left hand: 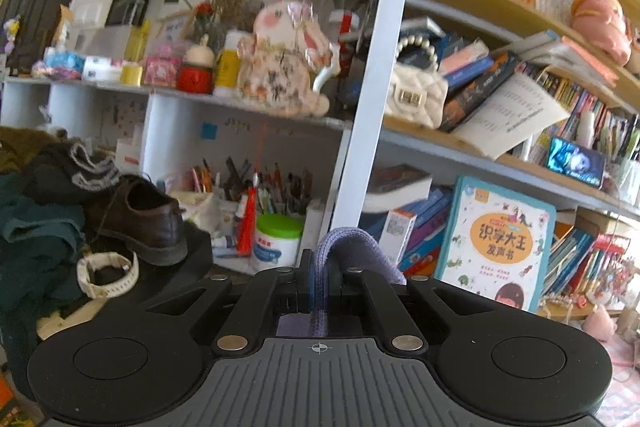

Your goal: Fold clothes

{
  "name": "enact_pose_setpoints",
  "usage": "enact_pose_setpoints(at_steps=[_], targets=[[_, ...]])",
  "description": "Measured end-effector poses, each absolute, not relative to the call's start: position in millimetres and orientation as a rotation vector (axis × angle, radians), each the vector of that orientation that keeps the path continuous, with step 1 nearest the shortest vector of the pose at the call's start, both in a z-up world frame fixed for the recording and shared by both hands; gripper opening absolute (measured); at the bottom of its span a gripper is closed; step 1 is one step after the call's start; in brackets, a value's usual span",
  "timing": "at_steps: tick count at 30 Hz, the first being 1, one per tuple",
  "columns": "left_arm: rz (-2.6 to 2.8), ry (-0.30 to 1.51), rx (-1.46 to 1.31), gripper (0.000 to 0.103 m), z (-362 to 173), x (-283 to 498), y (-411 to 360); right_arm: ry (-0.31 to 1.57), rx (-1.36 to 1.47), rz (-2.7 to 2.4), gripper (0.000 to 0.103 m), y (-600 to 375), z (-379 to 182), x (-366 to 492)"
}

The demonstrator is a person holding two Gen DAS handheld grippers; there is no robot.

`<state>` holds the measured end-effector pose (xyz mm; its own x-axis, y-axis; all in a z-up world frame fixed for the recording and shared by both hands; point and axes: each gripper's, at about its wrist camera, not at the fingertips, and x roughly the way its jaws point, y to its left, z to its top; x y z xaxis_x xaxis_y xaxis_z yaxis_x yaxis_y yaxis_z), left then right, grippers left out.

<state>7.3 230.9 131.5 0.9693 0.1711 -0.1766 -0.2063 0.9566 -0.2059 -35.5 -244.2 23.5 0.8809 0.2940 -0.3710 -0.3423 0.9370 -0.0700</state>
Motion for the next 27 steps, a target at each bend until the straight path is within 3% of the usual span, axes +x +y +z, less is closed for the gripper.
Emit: enact_pose_setpoints(at_steps=[2,7,10,11,13,14,18,23,27], targets=[[0.169,0.125,-0.215,0.004,137,-6,226,0.248,-0.081,0.232,0.0,-267,46,-39],[0.166,0.124,-0.181,0.004,137,-11,218,0.311,0.018,0.434,0.0,-287,56,-41],[0.17,0.146,-0.211,0.004,132,-8,224,0.43,-0.076,0.519,0.001,-265,35,-38],[0.166,0.152,-0.218,0.004,131,-7,226,0.467,-0.111,0.54,0.006,-257,26,-36],[0.166,0.161,-0.204,0.004,131,-5,226,0.539,-0.164,0.583,0.029,-242,13,-34],[0.168,0.165,-0.194,0.004,131,-5,226,0.569,-0.188,0.612,0.051,-235,8,-33],[0.172,0.174,-0.18,0.004,130,-3,225,0.616,-0.357,0.745,0.074,-206,-10,-37],[0.18,0.186,-0.189,0.004,126,-2,226,0.618,-0.569,0.786,0.076,-178,-34,-42],[0.183,0.195,-0.19,0.004,125,-2,226,0.677,-0.468,0.808,0.08,-182,-41,-18]])
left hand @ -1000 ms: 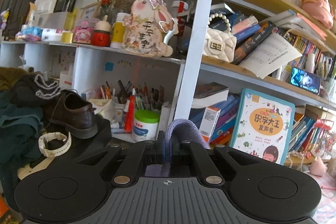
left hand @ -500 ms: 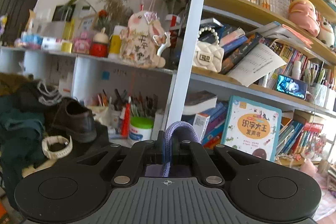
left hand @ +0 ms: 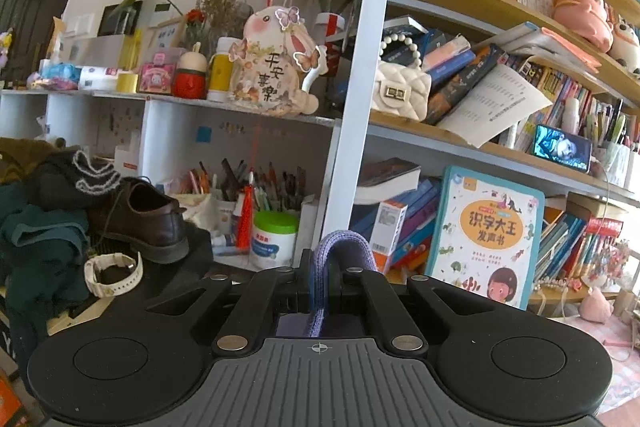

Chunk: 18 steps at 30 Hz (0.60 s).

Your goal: Fold clothes

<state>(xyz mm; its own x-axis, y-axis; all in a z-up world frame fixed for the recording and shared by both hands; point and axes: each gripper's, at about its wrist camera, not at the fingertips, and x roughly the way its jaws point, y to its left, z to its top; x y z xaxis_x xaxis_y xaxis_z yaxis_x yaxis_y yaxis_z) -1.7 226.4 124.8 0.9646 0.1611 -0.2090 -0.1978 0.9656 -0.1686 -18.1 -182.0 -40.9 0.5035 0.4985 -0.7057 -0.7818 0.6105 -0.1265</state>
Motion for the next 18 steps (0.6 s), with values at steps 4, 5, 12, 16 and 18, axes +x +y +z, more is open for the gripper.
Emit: enact_pose_setpoints(at_steps=[4,5,12,16,18], targets=[[0.183,0.202,-0.198,0.004,124,-4,230,0.704,-0.351,0.795,0.047,-194,-41,-5],[0.184,0.202,-0.203,0.004,124,-6,231,0.704,-0.338,0.741,0.008,-195,-38,-3],[0.16,0.157,-0.24,0.004,127,-32,230,0.446,-0.214,0.402,0.006,-223,10,-16],[0.043,0.027,-0.18,0.004,145,-71,207,0.124,-0.176,0.245,0.006,-241,75,-58],[-0.024,-0.051,-0.189,0.004,155,-92,199,-0.038,-0.153,0.173,0.006,-250,103,-84]])
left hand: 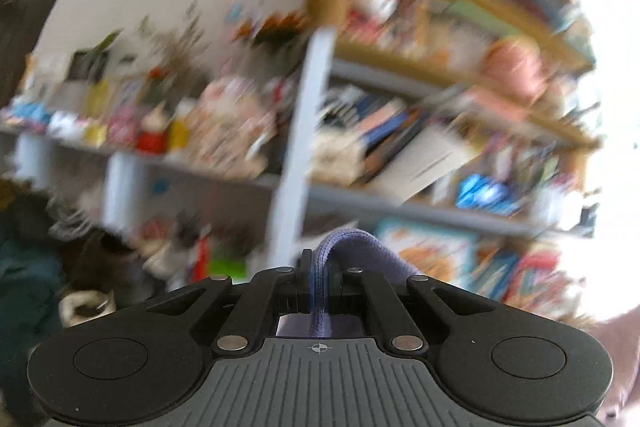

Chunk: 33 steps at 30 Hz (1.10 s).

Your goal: Fold clothes

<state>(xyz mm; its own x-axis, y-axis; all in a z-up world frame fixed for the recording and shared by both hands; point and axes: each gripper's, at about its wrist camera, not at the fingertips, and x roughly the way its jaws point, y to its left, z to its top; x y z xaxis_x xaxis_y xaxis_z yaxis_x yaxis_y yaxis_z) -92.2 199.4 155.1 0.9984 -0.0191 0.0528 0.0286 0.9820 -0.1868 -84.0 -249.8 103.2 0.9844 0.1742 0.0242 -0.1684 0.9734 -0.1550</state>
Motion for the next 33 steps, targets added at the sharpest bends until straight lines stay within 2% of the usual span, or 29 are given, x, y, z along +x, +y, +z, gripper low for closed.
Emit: enact_pose_setpoints(at_steps=[4,8,11,14,18,20,25,27,31,32,33], targets=[[-0.16,-0.19,-0.203,0.004,175,-130,190,-0.317,-0.107,0.054,0.007,-265,140,-132],[-0.295,-0.243,-0.286,0.004,187,-152,199,-0.524,-0.04,-0.017,0.007,-285,161,-170],[-0.365,-0.24,-0.386,0.004,185,-156,211,-0.615,-0.003,-0.052,0.007,-296,169,-187],[-0.378,-0.192,-0.452,0.004,177,-143,218,-0.593,0.021,-0.02,0.007,-306,174,-186],[-0.284,-0.002,-0.474,0.004,153,-86,218,-0.336,0.011,0.036,0.008,-304,162,-120],[-0.197,0.153,-0.469,0.004,126,-43,219,-0.107,-0.005,0.076,0.008,-301,142,-66],[-0.011,0.513,-0.416,0.005,44,57,220,0.445,-0.076,0.127,0.008,-284,42,83],[0.019,0.549,-0.376,0.006,33,78,218,0.54,-0.126,0.133,0.008,-273,9,121],[0.045,0.626,-0.338,0.006,18,117,220,0.638,-0.159,0.11,0.009,-266,-15,174],[0.053,0.655,-0.344,0.007,13,125,223,0.666,-0.15,0.103,0.012,-266,-18,185],[0.06,0.684,-0.351,0.008,8,133,226,0.689,-0.141,0.092,0.022,-267,-23,196]])
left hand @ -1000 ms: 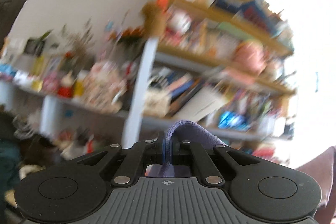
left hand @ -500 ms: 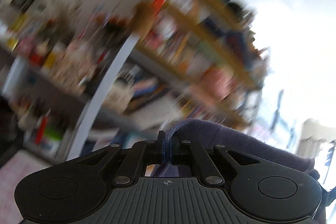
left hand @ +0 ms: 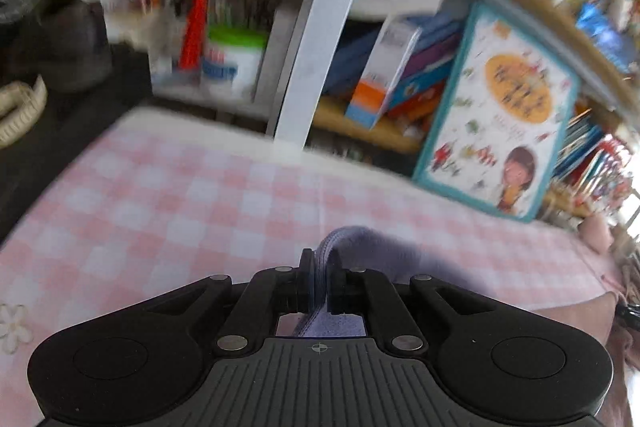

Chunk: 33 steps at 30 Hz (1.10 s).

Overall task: Fold clothes
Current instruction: 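Lower the sweatshirt flat onto the mat and open both tools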

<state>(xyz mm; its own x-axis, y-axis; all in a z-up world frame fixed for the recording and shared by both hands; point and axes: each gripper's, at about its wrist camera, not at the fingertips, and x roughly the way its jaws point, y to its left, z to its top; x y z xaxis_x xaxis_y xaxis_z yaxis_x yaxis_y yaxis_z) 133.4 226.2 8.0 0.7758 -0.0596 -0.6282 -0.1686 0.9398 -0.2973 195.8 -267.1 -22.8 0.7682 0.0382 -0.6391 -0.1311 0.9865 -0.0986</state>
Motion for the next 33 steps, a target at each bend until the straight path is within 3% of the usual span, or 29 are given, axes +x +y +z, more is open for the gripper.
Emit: enact_pose_setpoints(at_steps=[2,4,5,6,19,31,33], targets=[[0.079,0.729,-0.351,0.014,0,146,230,0.693,-0.149,0.07,0.036,-266,-29,203],[0.104,0.723,-0.314,0.029,-2,140,229,0.665,-0.175,0.05,0.044,-263,-34,200],[0.115,0.713,-0.295,0.044,-1,135,228,0.653,-0.178,0.048,0.046,-264,-35,194],[0.125,0.696,-0.276,0.052,0,129,227,0.64,-0.178,0.05,0.048,-264,-35,187],[0.092,0.415,-0.077,0.056,50,12,180,0.576,-0.129,0.237,0.057,-247,-18,58],[0.166,0.587,-0.068,0.056,17,27,193,0.642,-0.025,0.185,0.056,-247,-35,-5],[0.182,0.621,-0.125,0.051,9,36,202,0.644,0.011,0.184,0.056,-250,-37,-3]])
